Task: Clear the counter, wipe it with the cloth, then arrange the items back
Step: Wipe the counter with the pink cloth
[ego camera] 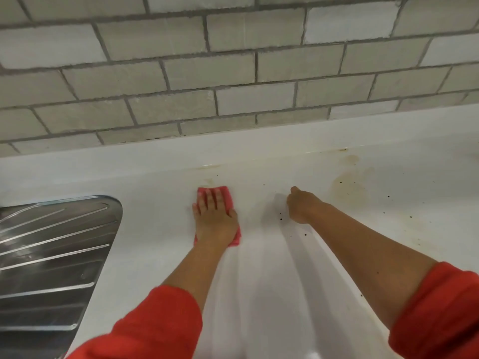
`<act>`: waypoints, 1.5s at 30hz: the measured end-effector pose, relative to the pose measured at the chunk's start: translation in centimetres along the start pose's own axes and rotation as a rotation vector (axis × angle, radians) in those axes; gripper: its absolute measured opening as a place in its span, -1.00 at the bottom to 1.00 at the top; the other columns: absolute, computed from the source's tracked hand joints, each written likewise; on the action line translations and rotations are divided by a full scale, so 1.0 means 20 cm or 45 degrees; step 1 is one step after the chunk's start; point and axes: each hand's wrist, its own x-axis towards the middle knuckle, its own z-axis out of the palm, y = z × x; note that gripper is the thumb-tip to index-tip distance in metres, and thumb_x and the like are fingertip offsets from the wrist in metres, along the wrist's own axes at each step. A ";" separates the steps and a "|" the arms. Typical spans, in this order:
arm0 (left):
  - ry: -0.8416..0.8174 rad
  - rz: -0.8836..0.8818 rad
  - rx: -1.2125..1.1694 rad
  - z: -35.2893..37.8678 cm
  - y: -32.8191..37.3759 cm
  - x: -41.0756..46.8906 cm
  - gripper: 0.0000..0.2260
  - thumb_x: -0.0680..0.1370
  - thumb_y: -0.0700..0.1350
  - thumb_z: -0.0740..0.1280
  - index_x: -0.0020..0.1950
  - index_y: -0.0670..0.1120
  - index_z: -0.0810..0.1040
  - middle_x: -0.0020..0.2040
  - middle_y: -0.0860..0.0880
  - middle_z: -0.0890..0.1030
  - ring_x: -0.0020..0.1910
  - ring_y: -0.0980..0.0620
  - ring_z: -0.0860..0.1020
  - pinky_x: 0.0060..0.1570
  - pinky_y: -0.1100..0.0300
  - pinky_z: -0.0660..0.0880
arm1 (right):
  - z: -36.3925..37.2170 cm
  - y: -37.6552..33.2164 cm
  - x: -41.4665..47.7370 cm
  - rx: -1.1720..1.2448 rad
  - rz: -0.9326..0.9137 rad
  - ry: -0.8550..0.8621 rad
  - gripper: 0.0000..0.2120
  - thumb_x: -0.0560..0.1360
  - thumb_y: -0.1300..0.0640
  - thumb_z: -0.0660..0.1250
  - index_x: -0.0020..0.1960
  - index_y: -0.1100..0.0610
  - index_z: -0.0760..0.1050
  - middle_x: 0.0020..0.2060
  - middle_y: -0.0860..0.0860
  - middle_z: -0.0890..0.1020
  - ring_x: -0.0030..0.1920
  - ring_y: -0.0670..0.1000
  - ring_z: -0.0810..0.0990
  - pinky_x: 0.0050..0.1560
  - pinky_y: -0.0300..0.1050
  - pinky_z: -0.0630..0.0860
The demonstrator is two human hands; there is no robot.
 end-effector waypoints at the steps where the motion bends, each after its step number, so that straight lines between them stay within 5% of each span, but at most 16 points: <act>1: 0.024 0.119 0.005 0.01 0.02 -0.05 -0.46 0.63 0.06 -0.07 0.54 -0.10 -0.16 0.55 -0.13 -0.14 0.52 -0.12 -0.23 0.46 -0.03 -0.25 | -0.01 -0.01 0.00 0.009 0.008 0.008 -0.69 0.51 0.40 0.10 0.23 0.33 0.42 0.31 0.15 0.26 0.14 0.18 0.53 -0.02 -0.13 0.45; 4: 0.049 0.520 -0.032 0.02 0.00 -0.20 -0.51 0.64 0.05 -0.04 0.55 0.04 -0.09 0.56 -0.03 -0.14 0.52 -0.02 -0.25 0.46 0.06 -0.29 | -0.02 -0.02 0.00 0.029 0.031 0.016 -0.67 0.51 0.41 0.10 0.26 0.34 0.39 0.32 0.15 0.26 0.14 0.16 0.53 0.03 -0.13 0.45; 6: 0.003 0.584 -0.037 0.02 -0.08 -0.20 -0.52 0.64 0.01 -0.02 0.54 0.08 -0.08 0.56 0.02 -0.11 0.53 0.04 -0.19 0.47 0.09 -0.24 | -0.03 -0.02 0.00 0.027 0.035 0.013 -0.67 0.51 0.41 0.10 0.25 0.34 0.39 0.32 0.16 0.27 0.10 0.15 0.52 -0.02 -0.15 0.42; 9: 0.002 0.406 -0.083 0.00 -0.21 -0.11 -0.49 0.63 -0.05 0.00 0.55 0.00 -0.11 0.56 0.01 -0.10 0.54 0.09 -0.11 0.48 0.07 -0.15 | -0.03 -0.01 0.01 0.001 0.015 0.006 -0.68 0.51 0.39 0.09 0.24 0.32 0.41 0.30 0.16 0.29 0.09 0.16 0.53 -0.01 -0.14 0.42; 13: 0.048 0.018 -0.085 -0.04 -0.40 0.08 -0.50 0.63 -0.07 0.00 0.54 -0.14 -0.05 0.56 -0.07 -0.08 0.54 -0.01 -0.05 0.48 -0.01 -0.11 | -0.02 -0.01 0.03 -0.012 0.014 0.001 -0.67 0.52 0.37 0.08 0.24 0.28 0.42 0.25 0.15 0.31 -0.30 0.00 0.37 -0.05 -0.16 0.40; 16: 0.078 -0.156 -0.118 -0.06 -0.47 0.22 -0.49 0.63 -0.05 -0.01 0.54 -0.18 -0.04 0.56 -0.14 -0.03 0.53 -0.11 -0.03 0.48 -0.06 -0.08 | 0.00 0.00 0.03 -0.027 0.025 -0.005 -0.67 0.53 0.36 0.08 0.27 0.28 0.39 0.26 0.15 0.29 -0.06 0.11 0.51 -0.04 -0.15 0.39; 20: 0.023 -0.155 -0.113 -0.07 -0.37 0.35 -0.51 0.64 -0.03 -0.04 0.54 -0.11 -0.05 0.56 -0.14 -0.05 0.53 -0.16 -0.06 0.47 -0.10 -0.10 | 0.02 -0.01 0.02 -0.019 0.018 0.002 -0.66 0.53 0.35 0.08 0.28 0.28 0.37 0.29 0.14 0.25 -0.16 0.07 0.41 -0.08 -0.15 0.36; 24: 0.033 0.082 -0.081 -0.03 -0.19 0.33 -0.52 0.63 0.00 -0.01 0.54 -0.08 0.02 0.55 -0.12 0.01 0.52 -0.13 -0.02 0.47 -0.10 -0.05 | -0.02 -0.02 0.01 -0.025 0.021 -0.031 -0.68 0.54 0.32 0.08 0.25 0.28 0.41 0.25 0.15 0.31 -0.32 -0.03 0.36 -0.09 -0.17 0.35; 27: 0.092 0.324 -0.101 0.02 -0.12 0.18 -0.55 0.63 0.00 0.03 0.51 -0.06 0.12 0.54 -0.08 0.10 0.51 -0.09 0.05 0.47 -0.02 -0.01 | -0.12 0.01 0.00 -0.025 -0.003 -0.036 -0.81 0.52 0.23 0.15 0.04 0.22 0.50 0.01 0.15 0.53 -0.12 0.10 0.56 -0.13 -0.16 0.41; 30: 0.148 0.275 -0.047 0.03 -0.16 0.12 -0.56 0.64 0.00 0.01 0.50 -0.06 0.14 0.51 -0.06 0.17 0.48 -0.11 0.11 0.45 0.04 0.01 | -0.23 0.04 0.08 0.158 0.035 0.051 -0.87 0.43 0.24 0.22 -0.26 0.19 0.49 -0.32 0.09 0.55 -0.43 0.04 0.51 -0.40 -0.25 0.42; 31: 0.163 0.188 -0.016 0.02 -0.19 0.13 -0.55 0.63 0.01 0.01 0.51 -0.09 0.13 0.51 -0.08 0.17 0.48 -0.14 0.10 0.45 0.02 0.00 | -0.25 0.05 0.12 0.212 0.039 0.107 -0.86 0.44 0.27 0.21 -0.24 0.20 0.51 -0.31 0.09 0.56 -0.40 0.04 0.53 -0.38 -0.24 0.45; 33: 0.140 -0.030 0.053 0.00 -0.24 0.19 -0.50 0.62 0.03 0.00 0.51 -0.17 0.11 0.52 -0.13 0.15 0.50 -0.22 0.02 0.46 -0.07 -0.05 | -0.23 0.07 0.22 0.245 0.018 0.171 -0.78 0.52 0.26 0.16 0.05 0.21 0.56 0.01 0.13 0.57 -0.01 0.13 0.59 -0.04 -0.12 0.52; 35: 0.098 -0.202 0.130 -0.03 -0.28 0.28 -0.47 0.61 0.03 0.00 0.50 -0.26 0.09 0.51 -0.20 0.13 0.51 -0.26 -0.05 0.46 -0.12 -0.10 | -0.18 0.08 0.29 0.285 0.030 0.152 -0.63 0.60 0.20 0.09 0.39 0.19 0.34 0.33 0.16 0.35 0.33 0.19 0.38 0.32 -0.03 0.36; 45: 0.084 -0.613 -0.033 -0.07 -0.26 0.64 -0.46 0.61 -0.08 -0.02 0.49 -0.35 -0.06 0.50 -0.32 0.03 0.50 -0.28 -0.02 0.48 -0.10 -0.09 | -0.05 0.14 0.41 0.179 -0.022 -0.002 -0.50 0.66 0.09 -0.08 0.54 0.18 -0.13 0.53 0.15 -0.12 0.53 0.20 -0.07 0.51 0.09 0.03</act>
